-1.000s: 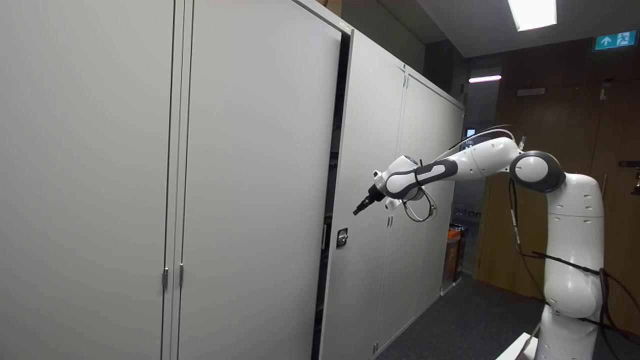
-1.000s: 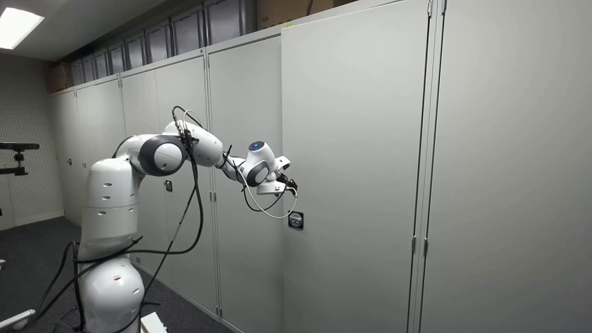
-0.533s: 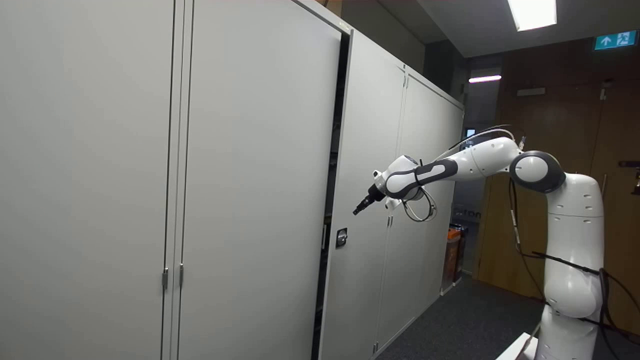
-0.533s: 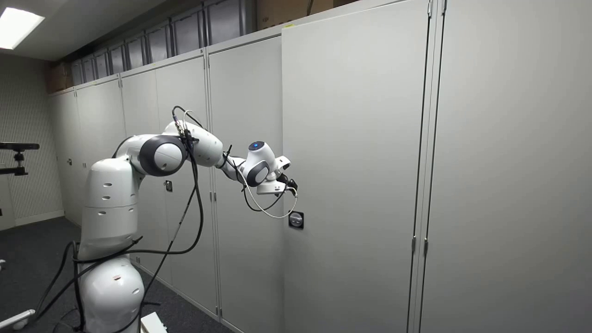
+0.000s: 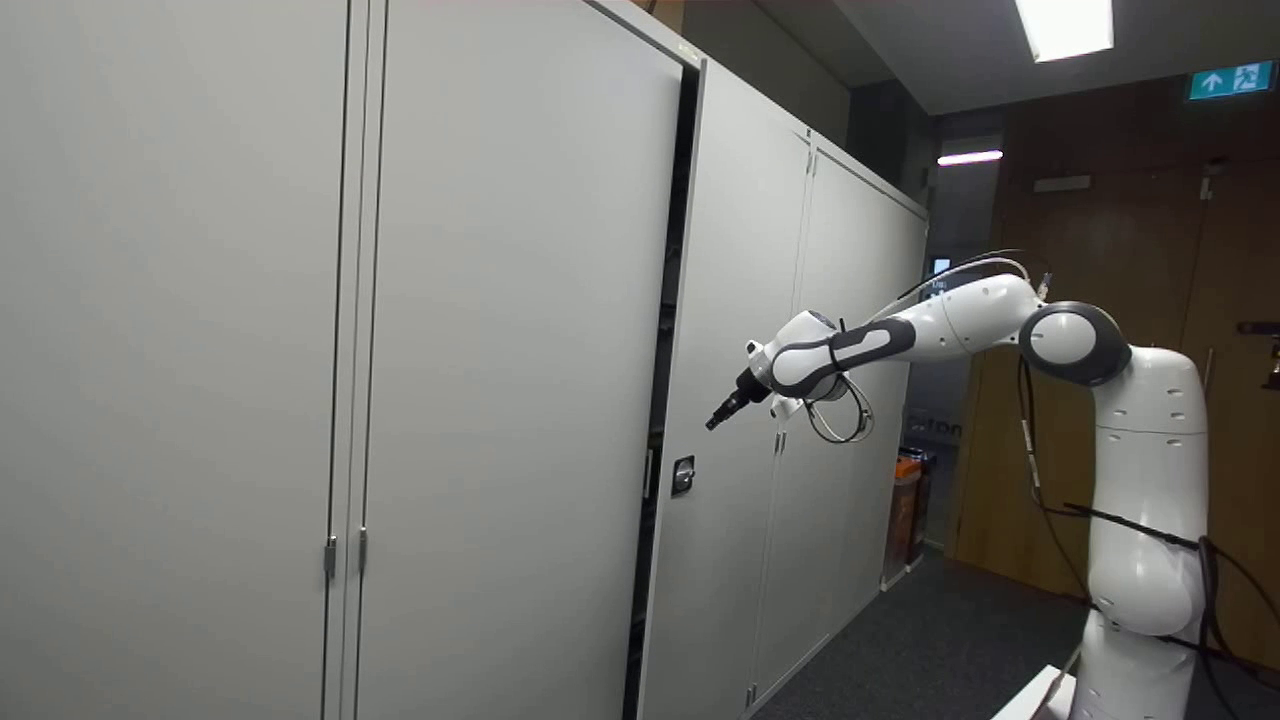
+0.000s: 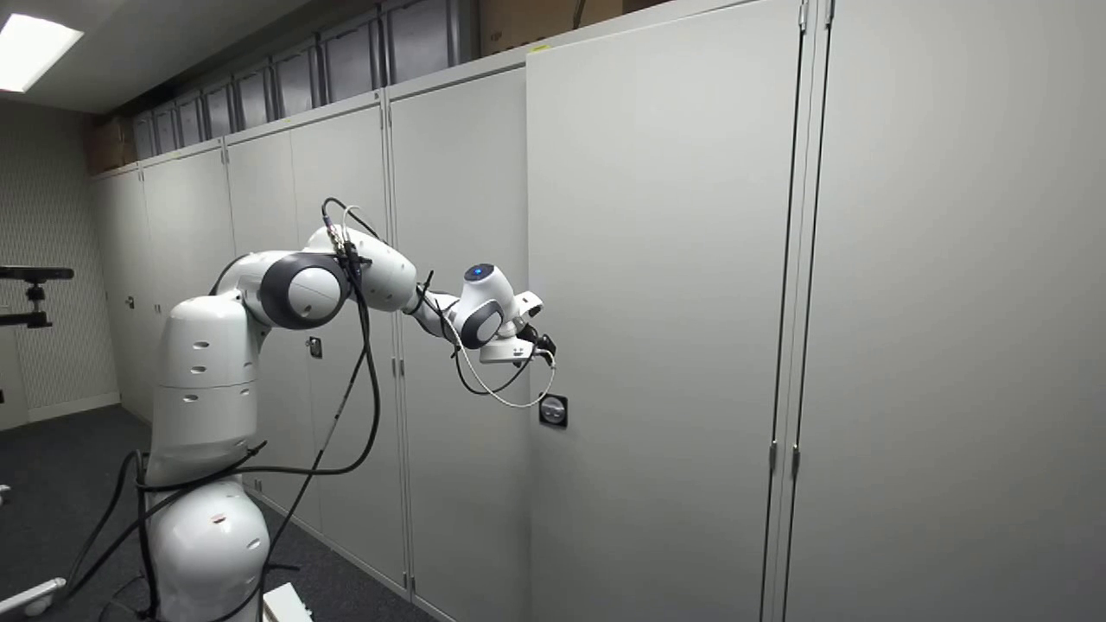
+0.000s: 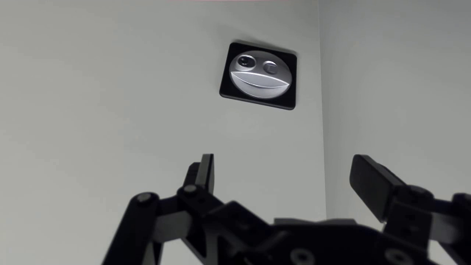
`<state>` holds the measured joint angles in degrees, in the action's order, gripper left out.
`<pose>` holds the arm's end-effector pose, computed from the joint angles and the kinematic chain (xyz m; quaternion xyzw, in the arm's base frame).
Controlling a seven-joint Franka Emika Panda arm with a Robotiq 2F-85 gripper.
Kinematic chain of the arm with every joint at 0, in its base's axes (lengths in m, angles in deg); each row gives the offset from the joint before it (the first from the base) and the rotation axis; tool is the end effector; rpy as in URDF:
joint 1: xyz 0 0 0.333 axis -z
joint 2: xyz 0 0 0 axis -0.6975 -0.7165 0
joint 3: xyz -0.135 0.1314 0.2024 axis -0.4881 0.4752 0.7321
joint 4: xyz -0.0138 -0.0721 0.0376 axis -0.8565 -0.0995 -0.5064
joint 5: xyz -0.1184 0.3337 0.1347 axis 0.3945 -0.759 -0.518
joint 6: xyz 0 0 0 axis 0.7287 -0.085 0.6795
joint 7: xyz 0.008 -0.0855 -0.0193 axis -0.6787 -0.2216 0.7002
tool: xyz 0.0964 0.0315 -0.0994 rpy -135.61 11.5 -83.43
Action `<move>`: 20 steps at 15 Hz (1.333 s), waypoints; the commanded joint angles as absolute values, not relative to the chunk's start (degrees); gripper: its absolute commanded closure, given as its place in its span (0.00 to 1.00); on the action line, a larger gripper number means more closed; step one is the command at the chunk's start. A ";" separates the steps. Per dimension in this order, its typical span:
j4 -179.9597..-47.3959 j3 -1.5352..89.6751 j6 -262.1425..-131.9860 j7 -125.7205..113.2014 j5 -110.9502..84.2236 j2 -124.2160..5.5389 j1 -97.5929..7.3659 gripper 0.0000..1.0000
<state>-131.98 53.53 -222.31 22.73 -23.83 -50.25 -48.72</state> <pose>0.6333 0.1052 0.4479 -0.9057 -0.2257 -0.3587 0.0037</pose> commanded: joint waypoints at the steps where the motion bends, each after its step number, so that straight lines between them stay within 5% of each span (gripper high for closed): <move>1: -131.98 53.53 -222.31 22.73 -23.83 -50.25 -48.72 0.00; 20: -119.79 52.81 -226.78 19.49 -23.34 -61.48 -49.11 0.00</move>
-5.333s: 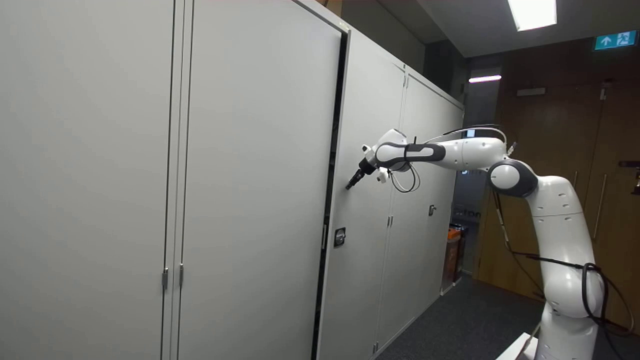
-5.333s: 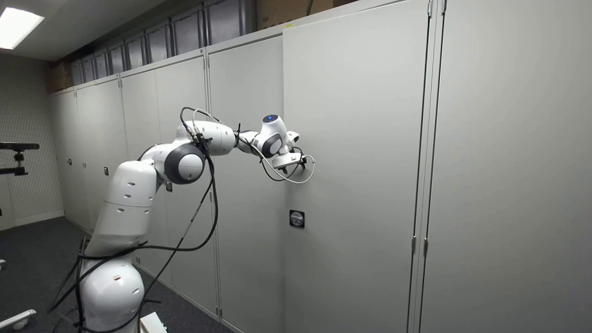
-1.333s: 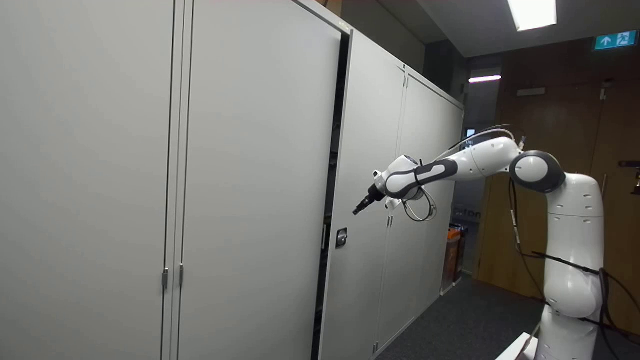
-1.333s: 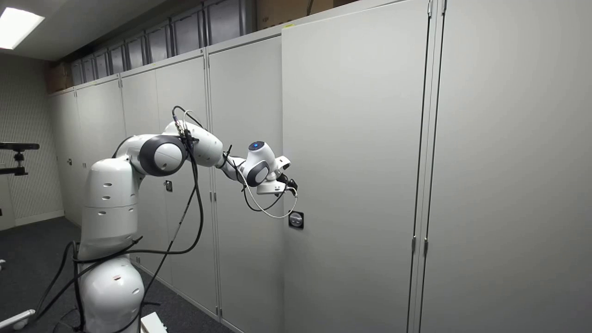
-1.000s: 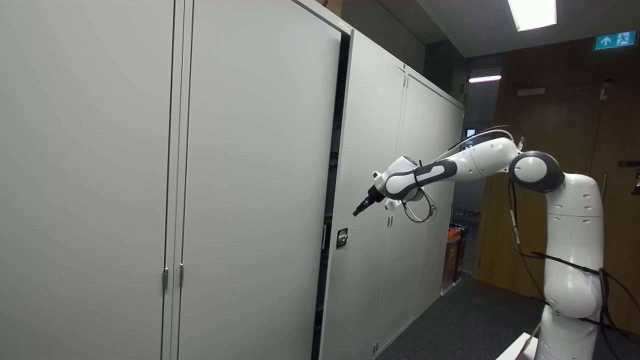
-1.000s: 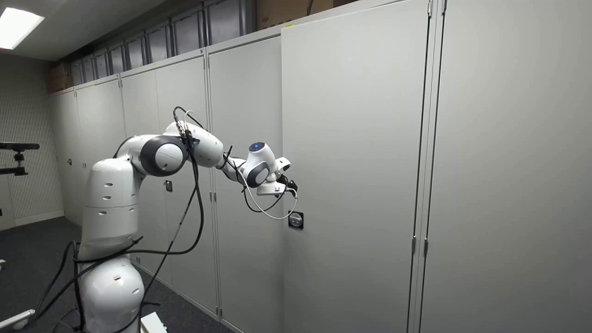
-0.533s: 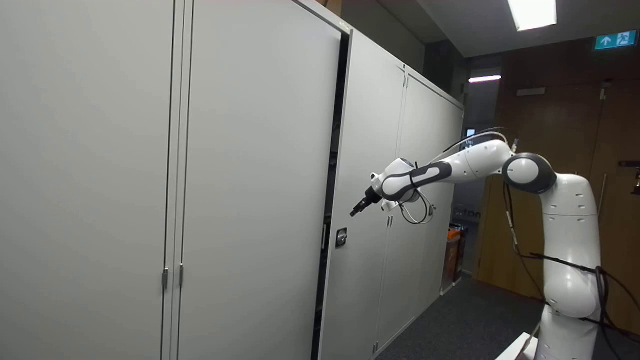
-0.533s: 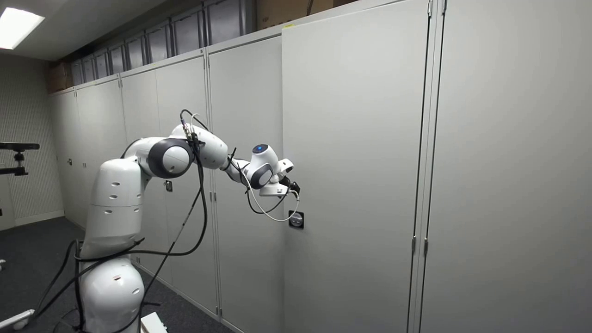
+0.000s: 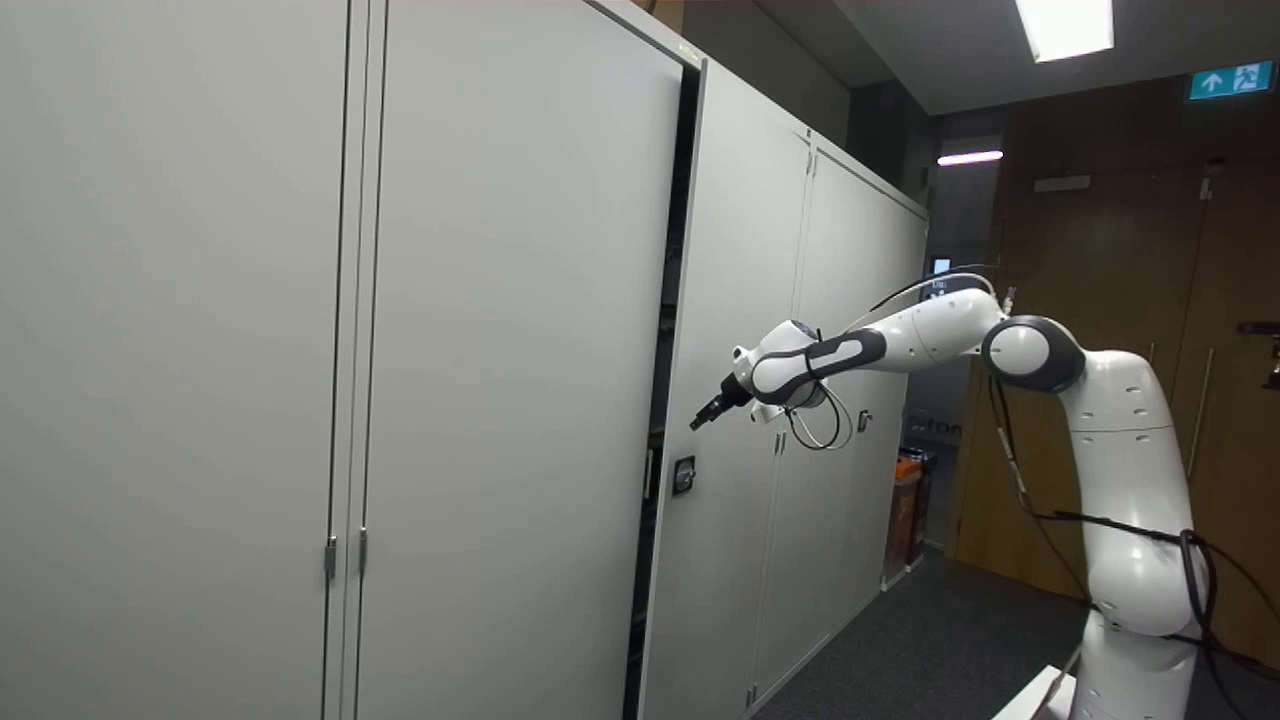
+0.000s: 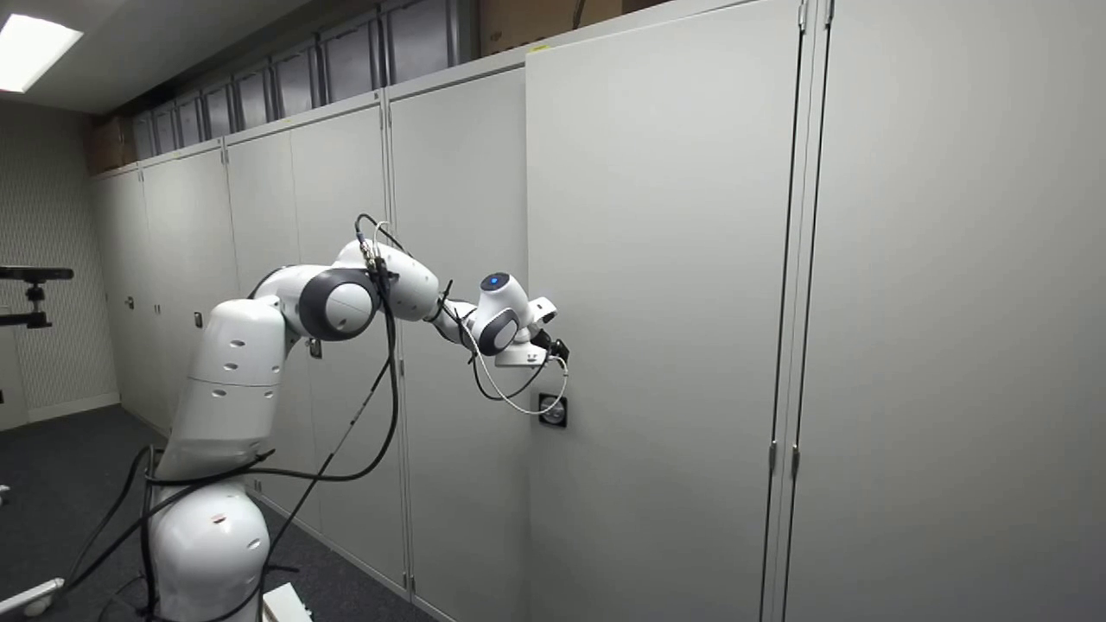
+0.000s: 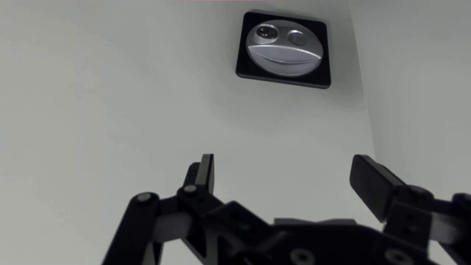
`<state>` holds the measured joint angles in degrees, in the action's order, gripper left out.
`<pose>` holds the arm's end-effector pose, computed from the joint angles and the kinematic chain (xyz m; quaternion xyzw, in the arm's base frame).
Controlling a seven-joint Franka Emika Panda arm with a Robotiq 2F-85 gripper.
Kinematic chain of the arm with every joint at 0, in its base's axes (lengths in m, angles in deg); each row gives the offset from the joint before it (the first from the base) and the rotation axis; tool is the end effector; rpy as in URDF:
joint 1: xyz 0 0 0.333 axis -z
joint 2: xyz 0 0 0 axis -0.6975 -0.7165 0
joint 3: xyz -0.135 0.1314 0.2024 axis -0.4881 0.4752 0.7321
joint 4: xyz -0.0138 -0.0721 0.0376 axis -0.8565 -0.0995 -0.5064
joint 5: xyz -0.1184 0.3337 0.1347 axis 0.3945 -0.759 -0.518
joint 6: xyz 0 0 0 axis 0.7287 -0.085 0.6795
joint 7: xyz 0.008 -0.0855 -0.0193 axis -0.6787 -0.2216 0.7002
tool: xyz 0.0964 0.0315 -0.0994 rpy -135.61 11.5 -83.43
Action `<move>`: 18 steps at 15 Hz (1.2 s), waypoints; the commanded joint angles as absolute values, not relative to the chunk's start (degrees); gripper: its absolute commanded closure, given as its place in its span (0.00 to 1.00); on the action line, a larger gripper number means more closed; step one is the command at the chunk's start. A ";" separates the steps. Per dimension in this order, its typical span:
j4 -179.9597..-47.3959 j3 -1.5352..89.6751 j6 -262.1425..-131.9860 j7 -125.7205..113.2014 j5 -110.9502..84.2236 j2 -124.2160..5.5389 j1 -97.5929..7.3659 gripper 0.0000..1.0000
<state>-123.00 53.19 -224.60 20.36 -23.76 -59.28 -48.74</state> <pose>0.6754 0.1048 0.4325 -0.9047 -0.1982 -0.3771 0.0122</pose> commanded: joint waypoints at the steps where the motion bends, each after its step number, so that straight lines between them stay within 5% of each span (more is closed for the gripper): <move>1: -119.20 52.81 -227.19 19.53 -23.29 -61.96 -49.18 0.00; 18: -108.97 54.67 -228.05 22.12 -24.75 -69.52 -48.50 0.00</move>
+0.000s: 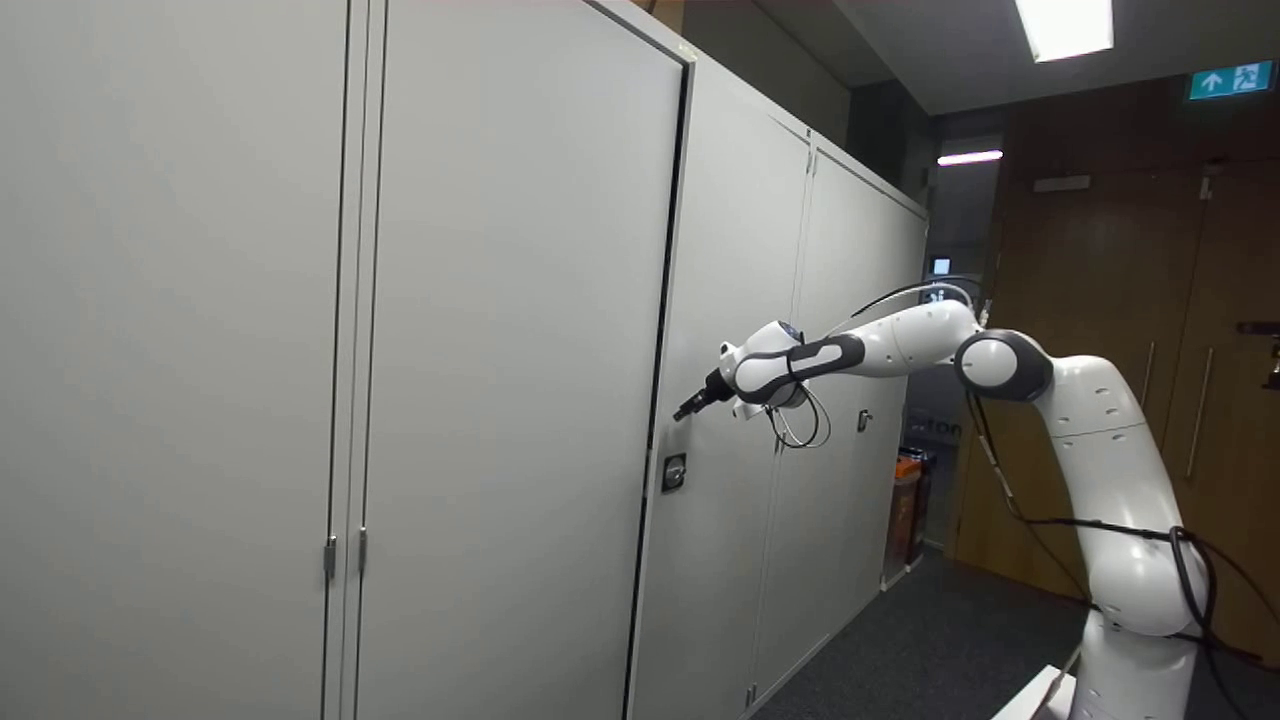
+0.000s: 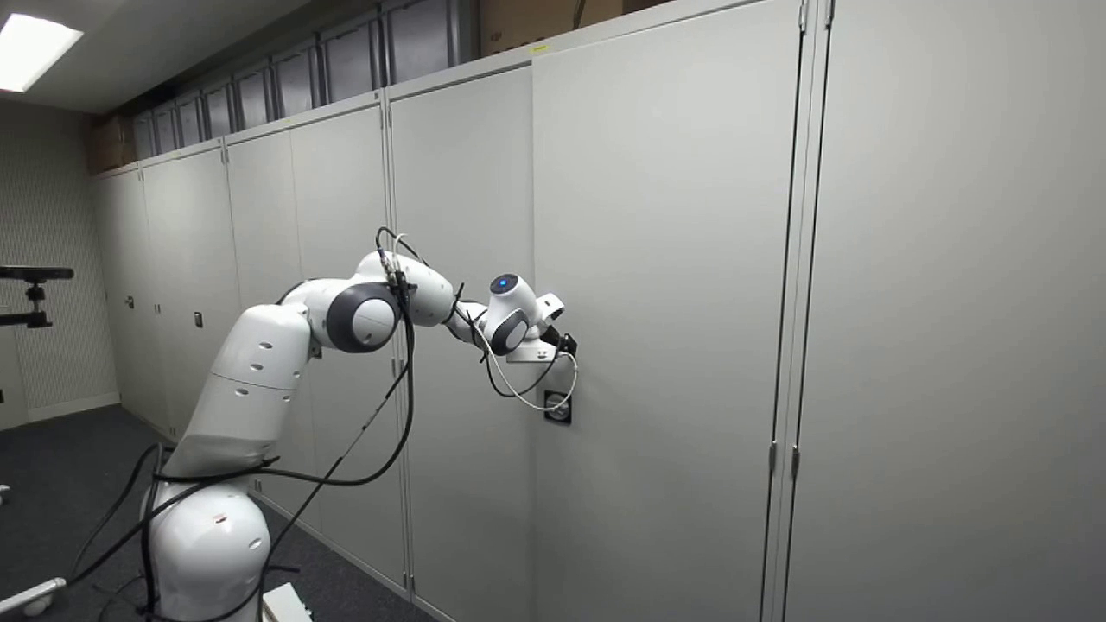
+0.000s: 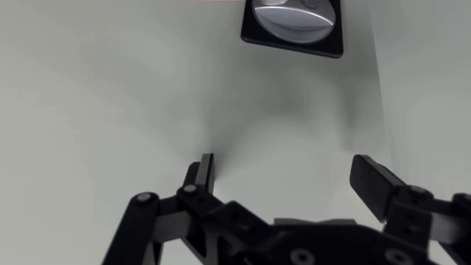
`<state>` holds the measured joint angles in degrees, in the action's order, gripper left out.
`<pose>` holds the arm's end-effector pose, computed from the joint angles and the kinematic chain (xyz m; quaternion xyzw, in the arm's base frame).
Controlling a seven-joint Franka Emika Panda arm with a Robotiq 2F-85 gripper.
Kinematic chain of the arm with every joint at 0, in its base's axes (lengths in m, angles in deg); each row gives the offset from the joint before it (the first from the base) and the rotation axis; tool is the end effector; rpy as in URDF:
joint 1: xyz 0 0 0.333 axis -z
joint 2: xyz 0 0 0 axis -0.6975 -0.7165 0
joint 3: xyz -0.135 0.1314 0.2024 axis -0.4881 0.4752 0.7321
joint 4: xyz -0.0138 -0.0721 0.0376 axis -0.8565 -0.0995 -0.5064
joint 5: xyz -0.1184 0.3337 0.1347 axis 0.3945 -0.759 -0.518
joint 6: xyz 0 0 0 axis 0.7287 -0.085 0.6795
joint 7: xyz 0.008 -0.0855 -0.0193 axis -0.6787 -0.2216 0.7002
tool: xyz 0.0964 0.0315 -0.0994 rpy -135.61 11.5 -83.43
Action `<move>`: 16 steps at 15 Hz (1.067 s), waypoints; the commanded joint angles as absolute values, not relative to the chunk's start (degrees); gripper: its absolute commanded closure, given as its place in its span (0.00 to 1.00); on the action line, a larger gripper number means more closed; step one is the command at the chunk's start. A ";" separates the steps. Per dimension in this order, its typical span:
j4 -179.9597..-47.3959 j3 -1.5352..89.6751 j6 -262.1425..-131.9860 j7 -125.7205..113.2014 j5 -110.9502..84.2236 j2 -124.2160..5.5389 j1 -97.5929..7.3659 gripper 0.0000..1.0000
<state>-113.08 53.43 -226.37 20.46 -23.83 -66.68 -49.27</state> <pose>0.7108 0.1151 0.4389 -0.8899 -0.1958 -0.4117 0.0162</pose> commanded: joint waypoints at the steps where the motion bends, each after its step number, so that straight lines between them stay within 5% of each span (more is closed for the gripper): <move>1: -108.32 54.74 -227.88 22.26 -24.70 -70.06 -48.46 0.00; 16: -103.98 54.63 -227.16 23.87 -23.55 -73.49 -48.28 0.00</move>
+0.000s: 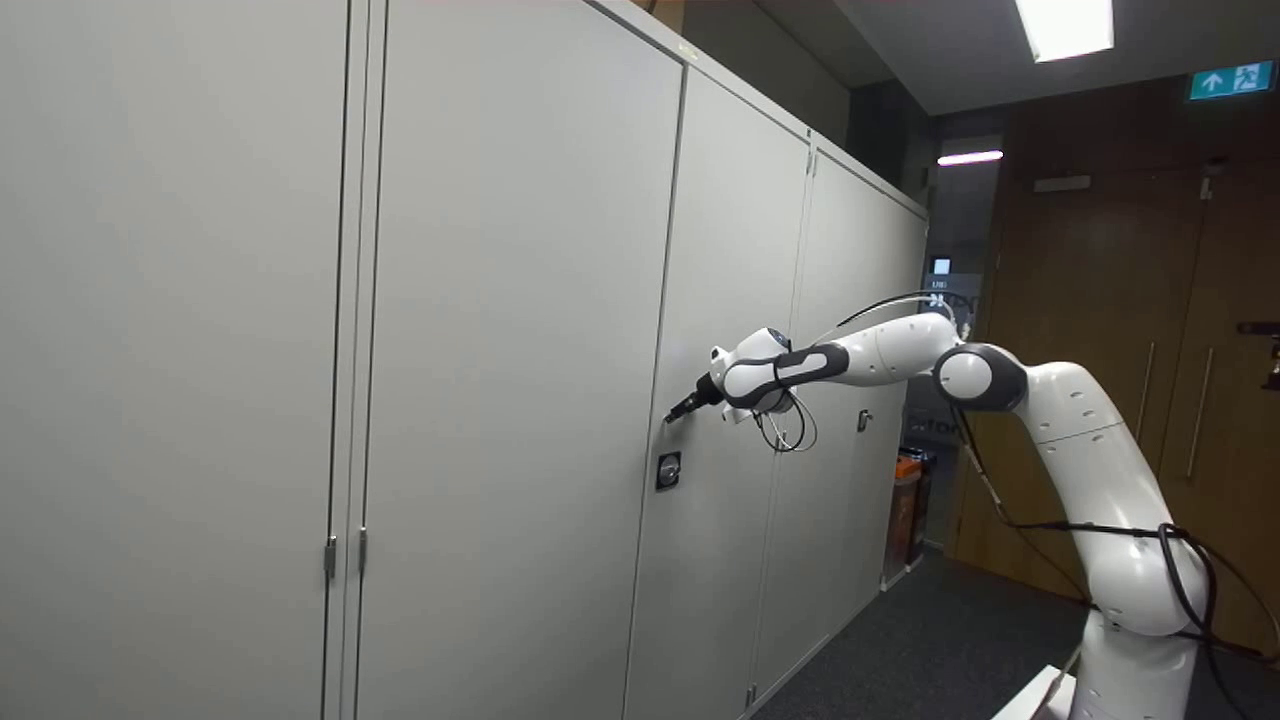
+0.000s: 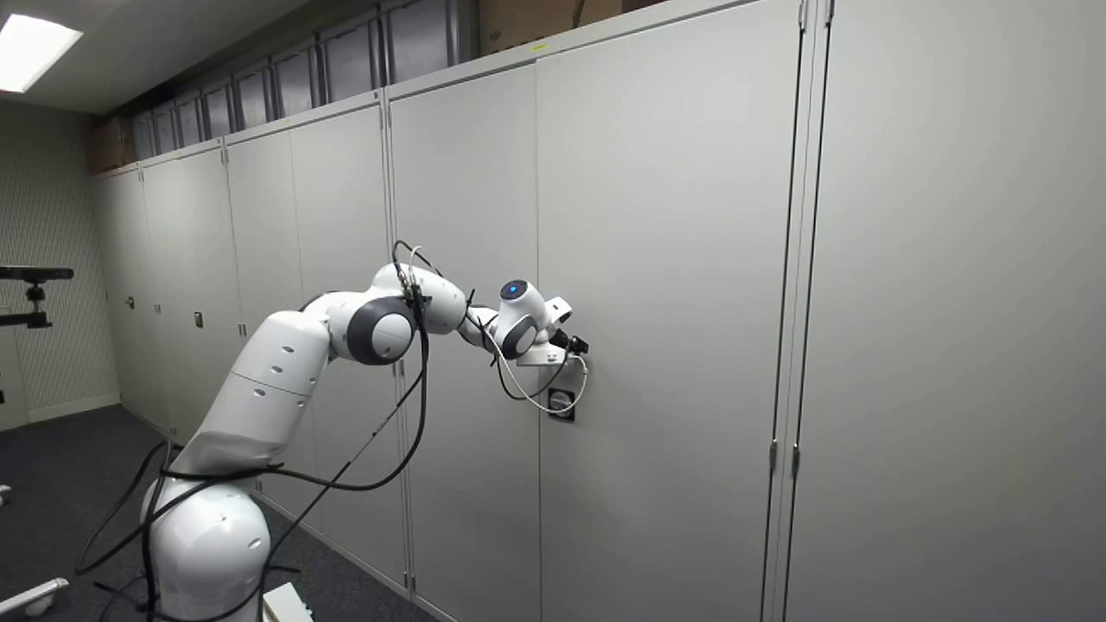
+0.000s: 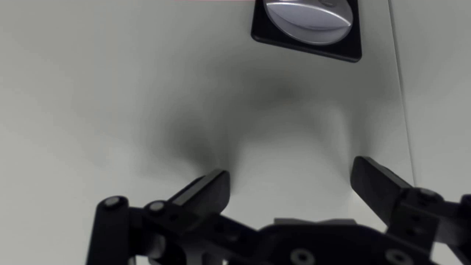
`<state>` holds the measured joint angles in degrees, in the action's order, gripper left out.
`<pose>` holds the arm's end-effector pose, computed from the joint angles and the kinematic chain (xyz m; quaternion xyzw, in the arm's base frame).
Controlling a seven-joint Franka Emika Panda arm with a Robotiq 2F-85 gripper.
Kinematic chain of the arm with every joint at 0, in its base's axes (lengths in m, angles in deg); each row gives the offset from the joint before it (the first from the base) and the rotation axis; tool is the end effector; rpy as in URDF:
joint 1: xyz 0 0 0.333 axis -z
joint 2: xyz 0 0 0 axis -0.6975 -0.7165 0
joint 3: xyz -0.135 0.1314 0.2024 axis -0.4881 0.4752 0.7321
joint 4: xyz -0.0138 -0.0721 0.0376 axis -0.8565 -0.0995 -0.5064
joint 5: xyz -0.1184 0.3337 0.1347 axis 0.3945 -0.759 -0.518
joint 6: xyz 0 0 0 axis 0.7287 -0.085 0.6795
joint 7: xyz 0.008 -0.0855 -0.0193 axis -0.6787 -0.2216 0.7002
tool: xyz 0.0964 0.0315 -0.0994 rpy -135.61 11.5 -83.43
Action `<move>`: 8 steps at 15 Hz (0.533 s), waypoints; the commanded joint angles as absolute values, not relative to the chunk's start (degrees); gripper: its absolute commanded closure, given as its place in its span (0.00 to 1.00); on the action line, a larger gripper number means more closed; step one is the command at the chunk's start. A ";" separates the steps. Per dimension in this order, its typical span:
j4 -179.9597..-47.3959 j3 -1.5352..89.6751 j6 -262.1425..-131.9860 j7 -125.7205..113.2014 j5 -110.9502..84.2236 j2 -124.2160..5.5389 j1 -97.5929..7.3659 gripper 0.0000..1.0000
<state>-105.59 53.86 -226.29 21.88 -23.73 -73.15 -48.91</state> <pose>0.7366 0.1155 0.4261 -0.8847 -0.2020 -0.4199 0.0151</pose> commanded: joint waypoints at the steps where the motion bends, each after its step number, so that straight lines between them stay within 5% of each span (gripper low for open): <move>1: -104.56 54.64 -227.24 24.03 -23.62 -73.02 -48.29 0.00; 8: -110.12 54.01 -227.69 24.71 -23.23 -68.57 -48.66 0.00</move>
<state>-106.21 53.87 -226.32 23.55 -23.62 -72.24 -48.90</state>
